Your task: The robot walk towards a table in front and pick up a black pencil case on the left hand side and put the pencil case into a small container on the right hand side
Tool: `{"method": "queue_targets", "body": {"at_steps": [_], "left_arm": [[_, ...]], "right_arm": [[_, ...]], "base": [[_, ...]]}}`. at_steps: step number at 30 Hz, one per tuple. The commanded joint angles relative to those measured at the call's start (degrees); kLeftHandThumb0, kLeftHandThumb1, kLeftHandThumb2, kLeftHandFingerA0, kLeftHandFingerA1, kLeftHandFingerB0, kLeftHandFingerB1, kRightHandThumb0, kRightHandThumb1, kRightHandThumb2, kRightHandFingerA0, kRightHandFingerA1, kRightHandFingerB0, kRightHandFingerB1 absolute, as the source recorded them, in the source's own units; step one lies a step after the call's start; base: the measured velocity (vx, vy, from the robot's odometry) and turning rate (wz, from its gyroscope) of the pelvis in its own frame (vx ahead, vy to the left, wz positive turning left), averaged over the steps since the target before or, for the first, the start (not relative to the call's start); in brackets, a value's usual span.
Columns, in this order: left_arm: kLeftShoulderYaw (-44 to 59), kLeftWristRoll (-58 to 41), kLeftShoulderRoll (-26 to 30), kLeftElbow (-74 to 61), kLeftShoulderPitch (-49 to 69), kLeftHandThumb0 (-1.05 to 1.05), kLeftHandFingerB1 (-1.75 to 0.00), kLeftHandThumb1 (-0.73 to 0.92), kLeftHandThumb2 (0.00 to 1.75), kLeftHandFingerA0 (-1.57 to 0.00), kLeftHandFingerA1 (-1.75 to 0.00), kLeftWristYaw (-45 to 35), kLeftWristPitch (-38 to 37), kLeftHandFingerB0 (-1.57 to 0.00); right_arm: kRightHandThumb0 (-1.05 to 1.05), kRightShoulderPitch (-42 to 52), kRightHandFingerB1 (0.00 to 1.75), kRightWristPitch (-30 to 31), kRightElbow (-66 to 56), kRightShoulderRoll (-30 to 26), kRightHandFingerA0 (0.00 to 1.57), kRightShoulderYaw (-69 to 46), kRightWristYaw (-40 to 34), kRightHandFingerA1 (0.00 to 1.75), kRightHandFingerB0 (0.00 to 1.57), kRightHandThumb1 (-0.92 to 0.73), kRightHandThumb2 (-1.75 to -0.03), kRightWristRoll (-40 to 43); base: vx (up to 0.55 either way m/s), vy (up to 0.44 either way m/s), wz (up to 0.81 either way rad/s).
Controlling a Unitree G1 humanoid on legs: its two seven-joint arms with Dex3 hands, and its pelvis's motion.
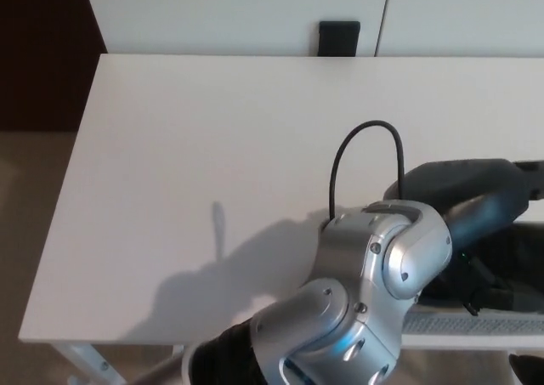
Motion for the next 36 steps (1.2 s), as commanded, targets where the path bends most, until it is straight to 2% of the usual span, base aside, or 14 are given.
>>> {"method": "queue_targets", "body": {"at_steps": [1,7,12,16,22,26,29,30,31,32,33,34,35,36], "left_arm": [[-0.79,1.15,1.53,-0.64,-0.85,-0.82,-0.10,0.48,0.90,-0.06,-0.04,0.21,-2.30,-0.09],[-0.65,1.26,2.91,-1.54,-0.78,-0.82,-0.10,0.45,0.89,-0.01,-0.02,-1.02,-1.90,-0.03],[1.76,0.70,6.29,-5.83,-1.18,-0.87,-0.04,0.47,0.90,0.00,0.00,-3.33,-2.18,0.00],[7.06,-0.64,11.47,-15.67,-0.87,-0.91,-0.01,0.50,0.93,0.00,0.00,-6.93,-1.79,0.00],[25.79,-7.34,24.70,-44.72,4.54,-0.88,-0.04,0.49,0.91,0.00,0.00,-18.14,1.78,0.00],[48.60,-23.09,26.41,-49.82,17.75,-0.90,-0.01,0.51,0.92,0.00,0.00,-23.32,-12.99,0.00],[61.78,-38.51,31.24,-49.82,28.71,-0.84,-0.05,0.47,0.89,0.00,-0.01,-23.29,-22.14,-0.04],[65.79,-43.27,32.66,-49.82,34.28,-0.79,-0.13,0.45,0.89,-0.06,-0.06,-22.92,-26.19,-0.08],[74.06,-50.83,33.48,-49.82,45.20,-0.98,-0.23,0.48,0.73,-0.01,-0.22,-25.12,-31.81,-0.03],[78.09,-54.34,33.68,-49.82,51.78,-0.85,-0.20,0.51,0.95,-0.08,-0.09,-26.03,-35.09,-0.12],[79.02,-54.97,33.50,-49.82,54.99,-0.85,-0.20,0.51,0.95,-0.08,-0.09,-25.94,-36.67,-0.12],[79.66,-60.27,30.20,-49.82,61.59,-0.89,-0.28,0.56,0.57,-0.03,-0.34,-27.37,-36.81,-0.10],[82.06,-62.44,26.52,-49.82,68.98,-0.87,-0.27,0.48,0.56,-0.12,-0.36,-30.24,-39.76,-0.17],[83.98,-64.15,23.60,-49.82,74.11,-0.39,-0.49,0.09,0.82,-0.01,-0.52,-33.08,-41.88,0.00]], "right_arm": [[-0.49,-0.52,0.38,-0.42,0.65,-1.50,0.43,0.50,-0.01,0.41,0.54,-0.66,-0.60,-0.98],[-0.48,-0.17,0.38,0.88,-0.70,-1.16,0.47,0.30,-0.04,0.48,0.56,-0.65,-0.59,-0.56],[-0.41,-0.63,0.38,1.89,-0.44,-0.52,0.53,0.13,-1.21,0.47,0.49,-0.65,-0.60,-0.48],[-0.37,0.75,0.38,3.67,-2.62,0.66,0.54,0.28,-2.80,0.50,0.48,-0.65,-0.59,-0.63],[-0.42,2.09,0.37,3.53,-1.90,0.39,0.51,0.53,-1.66,0.48,0.48,-0.65,-0.60,-0.66],[-0.41,3.49,0.36,2.06,-0.83,0.15,0.49,0.59,-0.74,0.45,0.46,-0.65,-0.59,-0.62],[-0.40,4.18,0.37,1.87,0.45,0.36,0.50,0.51,-1.15,0.46,0.47,-0.65,-0.59,-0.64],[-0.39,4.41,0.36,2.32,0.90,0.31,0.50,0.75,-1.70,0.44,0.47,-0.65,-0.59,-1.06],[-0.38,4.54,0.37,2.43,1.37,0.48,0.50,0.82,-2.02,0.44,0.46,-0.66,-0.59,-1.18],[-0.37,4.39,0.37,2.46,1.96,0.51,0.50,0.82,-2.25,0.43,0.47,-0.65,-0.59,-1.26],[-0.37,4.09,0.37,2.47,2.57,0.45,0.50,0.80,-2.42,0.43,0.47,-0.65,-0.59,-1.31],[-0.37,4.43,0.37,2.80,2.92,0.78,0.50,0.33,-1.78,0.44,0.46,-0.66,-0.59,-0.56],[-0.38,4.86,0.36,3.02,3.22,0.86,0.49,0.81,-2.39,0.44,0.46,-0.66,-0.59,-1.18],[-0.37,5.36,0.37,3.07,3.48,0.92,0.49,1.10,-2.73,0.44,0.46,-0.66,-0.60,-1.55]], "base": [[0.00,0.000,0.00],[0.00,0.000,0.00],[0.00,0.000,0.00],[0.00,0.000,0.00],[0.00,0.000,0.00],[0.00,0.000,0.00],[0.00,0.000,0.00],[0.00,0.000,0.00],[0.00,0.000,0.00],[0.00,0.000,0.00],[0.00,0.000,0.00],[0.00,0.000,0.00],[0.00,0.000,0.00],[0.00,0.000,0.00]]}}
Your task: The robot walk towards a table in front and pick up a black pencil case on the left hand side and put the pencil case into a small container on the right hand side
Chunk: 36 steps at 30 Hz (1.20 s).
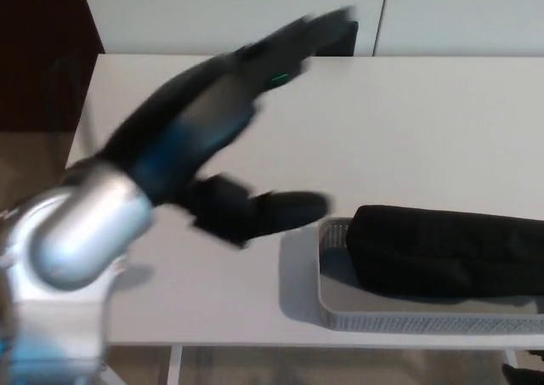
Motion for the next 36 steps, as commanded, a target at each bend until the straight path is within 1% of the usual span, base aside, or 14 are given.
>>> {"method": "queue_targets", "body": {"at_steps": [1,12,13,14,21,26,27,30,31,32,33,34,35,36], "left_arm": [[45.39,-54.13,-3.32,-12.47,54.18,-0.89,-0.25,0.57,0.59,-0.09,-0.32,-26.20,-36.29,-0.14],[57.87,-57.64,-3.11,12.71,72.48,-0.86,-0.33,0.55,0.58,-0.32,-0.38,-55.31,-40.99,-0.33],[57.84,-57.31,-2.36,15.16,73.22,-0.86,-0.40,0.48,0.88,-0.33,-0.46,-56.01,-41.20,-0.29],[57.96,-57.19,-1.55,16.57,74.04,-0.80,-0.32,0.49,0.57,-0.34,-0.38,-56.17,-41.25,-0.34],[59.93,-49.12,7.22,24.42,79.04,-0.70,-0.33,0.47,0.55,-0.41,-0.45,-56.17,-36.98,-0.34],[45.28,-32.01,13.64,37.96,72.37,-0.70,-0.34,0.60,0.58,-0.43,-0.49,-43.62,-46.69,-0.32],[42.29,-29.26,13.11,39.72,70.43,-0.68,-0.45,0.47,0.81,-0.34,-0.56,-39.48,-45.39,-0.25],[37.19,-24.69,10.91,42.52,66.19,-0.65,-0.34,0.60,0.58,-0.41,-0.50,-30.26,-42.35,-0.28],[30.23,-13.97,8.41,49.86,58.90,-0.75,-0.34,0.64,0.59,-0.24,-0.43,-14.22,-39.44,-0.23],[27.36,-10.21,7.47,56.44,54.08,-0.39,-0.48,0.32,0.94,-0.02,-0.51,-7.21,-38.11,0.00],[25.63,-8.52,6.56,62.48,49.01,-0.76,-0.30,0.64,0.59,-0.06,-0.35,-2.55,-35.40,-0.09],[23.77,-6.76,5.48,69.23,43.19,-0.76,-0.30,0.64,0.59,-0.06,-0.35,2.53,-32.10,-0.09],[22.70,-6.40,5.44,73.78,39.51,-0.77,-0.32,0.50,0.88,-0.04,-0.39,4.55,-31.40,-0.05],[22.52,-6.74,5.38,76.58,37.36,-0.70,-0.38,0.65,0.58,-0.17,-0.42,5.41,-31.99,-0.25]], "right_arm": [[-0.37,4.52,0.37,1.28,4.49,-0.12,0.49,0.42,-2.00,0.44,0.47,-0.66,-0.59,-1.19],[-0.37,7.76,0.37,0.13,6.73,-0.39,0.49,-0.21,-2.08,0.42,0.45,-0.67,-0.60,-0.69],[-0.37,8.04,0.37,0.08,6.82,-0.44,0.49,-0.09,-2.29,0.41,0.44,-0.67,-0.60,-0.87],[-0.38,8.31,0.37,-0.19,6.95,-0.50,0.49,0.07,-2.53,0.41,0.44,-0.67,-0.60,-1.11],[-0.37,9.05,0.38,-0.97,7.73,-0.70,0.48,0.34,-3.67,0.41,0.46,-0.67,-0.60,-1.70],[-0.38,10.18,0.37,-1.50,7.78,-0.68,0.50,-0.18,-2.86,0.44,0.46,-0.67,-0.59,-0.97],[-0.38,10.44,0.37,-1.68,7.70,-0.73,0.51,-0.16,-2.92,0.44,0.45,-0.67,-0.59,-1.01],[-0.38,10.64,0.37,-1.80,7.63,-0.69,0.49,-0.28,-2.60,0.42,0.45,-0.67,-0.60,-0.79],[-0.36,10.66,0.37,-2.08,8.29,-0.32,0.49,-0.49,-2.66,0.43,0.44,-0.67,-0.60,-0.55],[-0.37,10.76,0.37,-2.15,8.29,-0.15,0.50,-0.31,-2.93,0.43,0.44,-0.68,-0.60,-0.73],[-0.38,10.74,0.36,-2.06,8.23,-0.17,0.49,-0.27,-3.05,0.44,0.42,-0.68,-0.60,-0.79],[-0.38,10.69,0.36,-1.94,8.16,-0.20,0.49,-0.24,-3.17,0.44,0.42,-0.68,-0.60,-0.84],[-0.39,10.72,0.35,-1.93,8.08,-0.31,0.49,-0.11,-3.43,0.43,0.41,-0.68,-0.60,-1.03],[-0.39,10.83,0.36,-2.12,8.06,-0.30,0.48,-0.20,-3.33,0.44,0.40,-0.68,-0.60,-0.92]], "base": [[0.00,0.000,0.00],[0.00,0.000,0.00],[0.00,0.000,0.00],[0.00,0.000,0.00],[0.00,0.000,0.00],[0.00,0.000,0.00],[0.00,0.000,0.00],[0.00,0.000,0.00],[0.00,0.000,0.00],[0.00,0.000,0.00],[0.00,0.000,0.00],[0.00,0.000,0.00],[0.00,0.000,0.00],[0.00,0.000,0.00]]}}
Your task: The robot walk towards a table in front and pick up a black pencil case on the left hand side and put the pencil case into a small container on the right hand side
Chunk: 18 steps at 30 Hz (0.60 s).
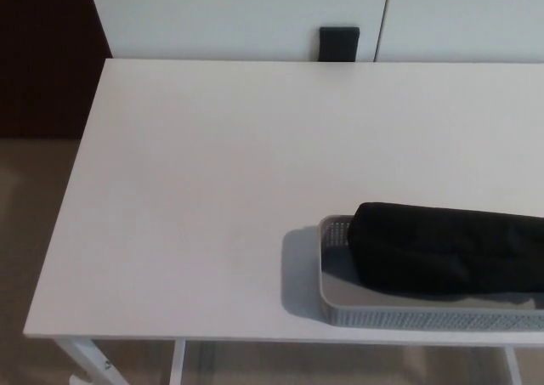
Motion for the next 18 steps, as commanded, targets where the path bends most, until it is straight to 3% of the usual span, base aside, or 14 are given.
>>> {"method": "queue_targets", "body": {"at_steps": [1,3,4,6,7,8,9,11,12,13,15,16,18], "left_arm": [[-14.50,16.17,0.11,44.57,-26.21,-0.72,-0.39,0.65,0.59,-0.23,-0.43,29.39,-14.52,-0.29],[-15.49,17.01,-0.29,48.55,-29.37,-0.72,-0.40,0.67,0.60,-0.29,-0.46,33.66,-14.61,-0.28],[-15.77,17.41,-0.95,49.84,-31.35,-0.40,-0.50,0.40,0.99,0.00,-0.51,36.90,-11.68,0.00],[-14.58,16.58,-2.84,52.73,-33.16,-0.39,-0.50,0.40,0.99,-0.01,-0.51,43.30,-11.30,0.00],[-14.02,16.10,-3.57,53.58,-32.99,-0.73,-0.45,0.52,0.85,-0.16,-0.52,45.19,-11.87,-0.08],[-13.42,15.50,-5.32,55.06,-32.31,-0.78,-0.29,0.53,0.93,-0.06,-0.52,48.18,-12.35,0.00],[-13.85,15.29,-5.60,57.06,-32.86,-0.83,-0.22,0.57,0.94,-0.03,-0.46,48.72,-12.62,-0.02],[-14.09,14.46,-4.80,59.66,-33.99,-0.79,-0.24,0.56,0.97,-0.01,-0.41,47.42,-13.24,-0.01],[-14.91,14.87,-3.94,59.54,-33.89,-0.80,-0.24,0.74,0.64,-0.12,-0.44,46.69,-13.57,-0.03],[-15.96,15.65,-3.38,59.52,-34.18,-0.85,-0.34,0.59,0.94,-0.12,-0.51,46.93,-14.38,-0.04],[-16.26,14.77,-3.01,60.35,-34.78,-0.81,-0.41,0.56,0.93,-0.13,-0.50,45.66,-18.54,-0.05],[-17.08,15.19,-2.62,59.77,-34.92,-0.40,-0.50,0.34,0.97,0.00,-0.51,45.22,-18.18,0.00],[-18.03,15.35,-2.24,58.52,-35.27,-0.40,-0.50,0.33,0.97,0.00,-0.50,45.11,-18.10,0.00]], "right_arm": [[-0.42,2.67,0.35,-2.36,1.68,-0.46,0.46,-0.40,-2.86,0.43,0.38,-0.69,-0.60,-0.61],[-0.42,2.77,0.34,-2.35,1.47,-0.64,0.44,-0.10,-2.70,0.42,0.37,-0.69,-0.61,-0.90],[-0.43,2.65,0.34,-2.11,1.33,-0.48,0.44,-0.01,-2.74,0.40,0.36,-0.70,-0.61,-0.95],[-0.45,2.61,0.34,-1.93,1.33,0.01,0.43,0.12,-3.02,0.40,0.35,-0.69,-0.61,-1.02],[-0.51,2.91,0.47,-2.04,1.43,0.27,0.35,-0.01,-2.77,0.52,0.28,-0.54,-0.84,-0.77],[-0.46,3.02,0.33,-1.76,1.63,0.33,0.39,0.06,-3.03,0.39,0.32,-0.70,-0.62,-0.89],[-0.47,2.66,0.32,-1.76,1.69,0.12,0.37,0.11,-3.07,0.37,0.30,-0.71,-0.61,-1.02],[-0.47,2.31,0.31,-1.91,1.68,0.04,0.37,0.09,-3.12,0.37,0.29,-0.71,-0.61,-1.04],[-0.45,2.16,0.32,-1.83,1.59,0.25,0.34,-0.46,-2.84,0.38,0.28,-0.71,-0.62,-0.36],[-0.46,1.84,0.31,-1.60,1.40,0.09,0.32,-0.90,-2.63,0.37,0.27,-0.71,-0.62,0.12],[-0.47,0.81,0.30,-0.85,1.56,-0.35,0.31,-1.65,-1.76,0.37,0.25,-0.72,-0.62,1.00],[-0.46,0.43,0.30,-0.56,1.48,-0.42,0.31,-2.13,-1.18,0.37,0.25,-0.72,-0.63,1.61],[-0.46,-0.80,0.30,-0.38,1.42,-0.55,0.31,-2.51,-0.65,0.38,0.26,-0.72,-0.62,2.03]], "base": [[0.00,0.000,0.00],[0.00,0.000,0.00],[0.00,0.000,0.00],[0.00,0.000,0.00],[0.00,0.000,0.00],[0.00,0.000,0.00],[0.00,0.000,0.00],[0.00,0.000,0.00],[0.00,0.000,0.00],[0.00,0.000,0.00],[0.00,0.000,0.00],[0.00,0.000,0.00],[0.00,0.000,0.00]]}}
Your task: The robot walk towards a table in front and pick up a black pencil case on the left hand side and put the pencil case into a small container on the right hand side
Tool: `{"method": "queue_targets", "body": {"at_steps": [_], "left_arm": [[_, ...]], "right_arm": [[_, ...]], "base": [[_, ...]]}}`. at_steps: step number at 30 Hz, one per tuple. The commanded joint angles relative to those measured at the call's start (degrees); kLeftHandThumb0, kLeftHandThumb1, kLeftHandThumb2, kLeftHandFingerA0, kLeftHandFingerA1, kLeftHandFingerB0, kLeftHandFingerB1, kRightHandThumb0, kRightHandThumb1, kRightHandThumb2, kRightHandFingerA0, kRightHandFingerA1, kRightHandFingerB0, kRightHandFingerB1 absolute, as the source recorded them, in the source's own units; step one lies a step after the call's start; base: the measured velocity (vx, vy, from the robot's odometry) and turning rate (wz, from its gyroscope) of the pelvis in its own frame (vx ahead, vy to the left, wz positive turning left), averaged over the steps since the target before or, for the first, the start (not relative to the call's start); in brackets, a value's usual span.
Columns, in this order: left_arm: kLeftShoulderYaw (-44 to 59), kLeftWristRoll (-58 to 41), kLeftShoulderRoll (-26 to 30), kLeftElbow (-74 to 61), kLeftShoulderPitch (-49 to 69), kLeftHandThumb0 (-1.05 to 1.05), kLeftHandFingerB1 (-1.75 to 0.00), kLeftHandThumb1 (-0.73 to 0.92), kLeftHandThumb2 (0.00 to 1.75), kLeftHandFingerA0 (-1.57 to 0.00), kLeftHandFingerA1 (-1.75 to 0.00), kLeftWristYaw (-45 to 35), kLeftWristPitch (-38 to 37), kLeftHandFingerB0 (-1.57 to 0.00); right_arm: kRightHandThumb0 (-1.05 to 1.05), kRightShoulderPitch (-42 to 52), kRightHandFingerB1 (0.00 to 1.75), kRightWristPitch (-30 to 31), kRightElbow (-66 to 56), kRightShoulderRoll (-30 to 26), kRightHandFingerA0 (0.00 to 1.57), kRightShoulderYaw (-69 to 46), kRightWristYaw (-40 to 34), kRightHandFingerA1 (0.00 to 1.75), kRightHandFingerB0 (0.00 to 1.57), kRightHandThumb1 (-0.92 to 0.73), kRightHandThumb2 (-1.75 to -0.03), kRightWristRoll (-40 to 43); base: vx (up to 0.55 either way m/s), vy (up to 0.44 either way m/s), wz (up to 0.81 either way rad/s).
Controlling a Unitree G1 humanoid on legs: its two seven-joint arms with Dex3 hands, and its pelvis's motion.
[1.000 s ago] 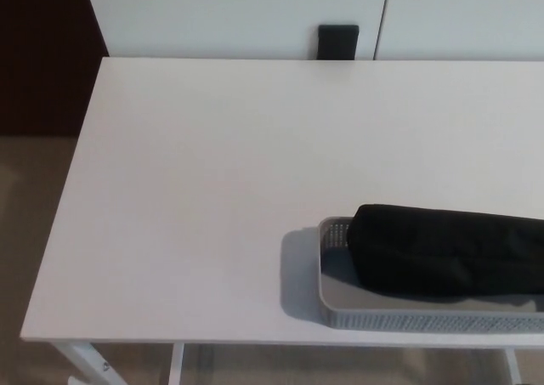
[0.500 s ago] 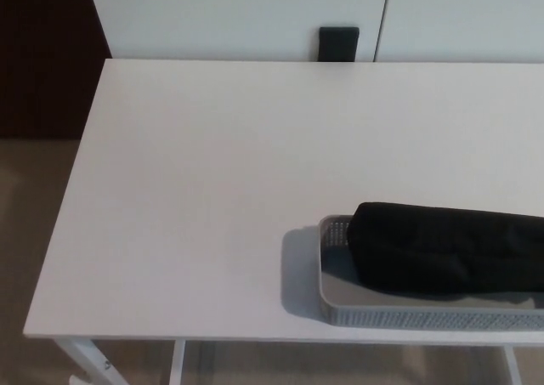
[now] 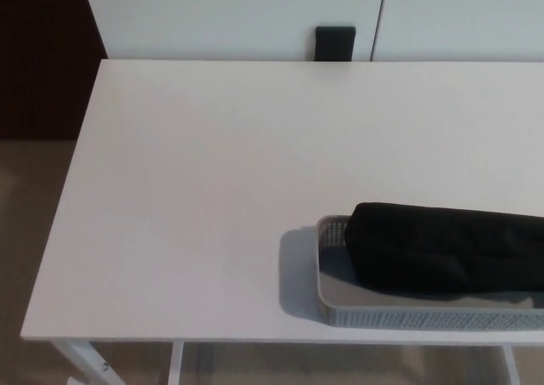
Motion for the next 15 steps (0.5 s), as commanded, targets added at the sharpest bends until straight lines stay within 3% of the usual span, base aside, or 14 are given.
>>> {"method": "queue_targets", "body": {"at_steps": [1,2,3,6,7,8,9,10,12,13,14,15], "left_arm": [[-6.20,9.67,0.74,18.52,-9.99,-0.40,-0.50,0.32,0.96,0.00,-0.51,27.36,-14.29,0.00],[-6.31,9.45,0.93,18.57,-10.18,-0.40,-0.50,0.32,0.96,0.00,-0.51,27.41,-14.35,0.00],[-6.20,8.64,0.94,19.03,-10.51,-0.88,-0.35,0.57,0.92,-0.09,-0.47,27.04,-14.44,-0.08],[-7.00,8.10,1.06,20.96,-10.80,-0.84,-0.35,0.53,0.91,-0.06,-0.48,27.17,-16.40,-0.04],[-7.60,8.34,1.05,21.79,-10.67,-0.40,-0.50,0.29,0.95,-0.01,-0.51,27.99,-16.69,0.00],[-7.88,8.13,1.24,22.44,-10.50,-0.40,-0.50,0.28,0.94,-0.01,-0.51,28.17,-17.44,0.00],[-7.84,7.60,1.10,23.16,-10.09,-0.84,-0.36,0.52,0.91,-0.07,-0.47,28.26,-18.17,-0.04],[-7.68,7.04,1.11,23.70,-10.24,-0.83,-0.30,0.52,0.93,-0.03,-0.48,28.05,-18.73,0.00],[-7.53,6.01,1.38,25.21,-10.87,-0.76,-0.34,0.48,0.92,-0.03,-0.48,27.84,-20.08,-0.04],[-7.48,5.76,1.48,25.64,-11.11,-0.85,-0.33,0.52,0.91,-0.03,-0.46,27.88,-20.47,0.00],[-7.81,5.57,1.69,26.38,-11.58,-0.84,-0.29,0.51,0.72,-0.08,-0.42,28.13,-20.83,-0.08],[-7.81,5.57,1.69,26.38,-11.58,-0.84,-0.29,0.51,0.72,-0.08,-0.42,28.13,-20.83,-0.08]], "right_arm": [[-0.47,-1.95,0.30,-0.26,1.30,-0.45,0.32,-2.20,-0.72,0.37,0.25,-0.71,-0.62,1.82],[-0.47,-2.16,0.30,-0.37,1.42,-0.37,0.32,-1.99,-0.90,0.37,0.25,-0.71,-0.62,1.54],[-0.47,-2.24,0.30,-0.48,1.47,-0.36,0.34,-1.83,-0.98,0.37,0.26,-0.70,-0.61,1.33],[-0.49,-1.92,0.30,-0.51,1.14,-0.60,0.32,-1.60,-0.31,0.35,0.25,-0.70,-0.61,1.15],[-0.47,-1.70,0.30,-0.14,1.03,-0.71,0.32,-1.71,-0.35,0.35,0.25,-0.70,-0.62,1.25],[-0.46,-1.48,0.30,-0.31,1.04,-0.66,0.32,-1.81,-0.18,0.35,0.24,-0.71,-0.62,1.39],[-0.46,-0.97,0.30,-0.62,0.91,-0.83,0.32,-1.80,0.06,0.36,0.24,-0.71,-0.62,1.38],[-0.48,-1.12,0.30,-0.75,0.89,-0.91,0.33,-1.66,-0.20,0.38,0.25,-0.70,-0.61,1.14],[-0.49,-1.79,0.30,-0.35,1.01,-0.80,0.32,-1.62,-0.70,0.40,0.26,-0.70,-0.61,1.03],[-0.49,-1.88,0.30,-0.16,0.88,-0.74,0.32,-1.65,-0.71,0.39,0.25,-0.70,-0.61,1.08],[-0.49,-1.90,0.30,-0.16,0.75,-0.71,0.31,-1.72,-0.42,0.38,0.23,-0.71,-0.62,1.22],[-0.49,-1.90,0.30,-0.16,0.75,-0.71,0.31,-1.72,-0.42,0.38,0.23,-0.71,-0.62,1.22]], "base": [[0.00,0.000,0.00],[0.00,0.000,0.00],[0.00,0.000,0.00],[0.00,0.000,0.00],[0.00,0.000,0.00],[0.00,0.000,0.00],[0.00,0.000,0.00],[0.00,0.000,0.00],[0.00,0.000,0.00],[0.00,0.000,0.00],[0.00,0.000,0.00],[0.00,0.000,0.00]]}}
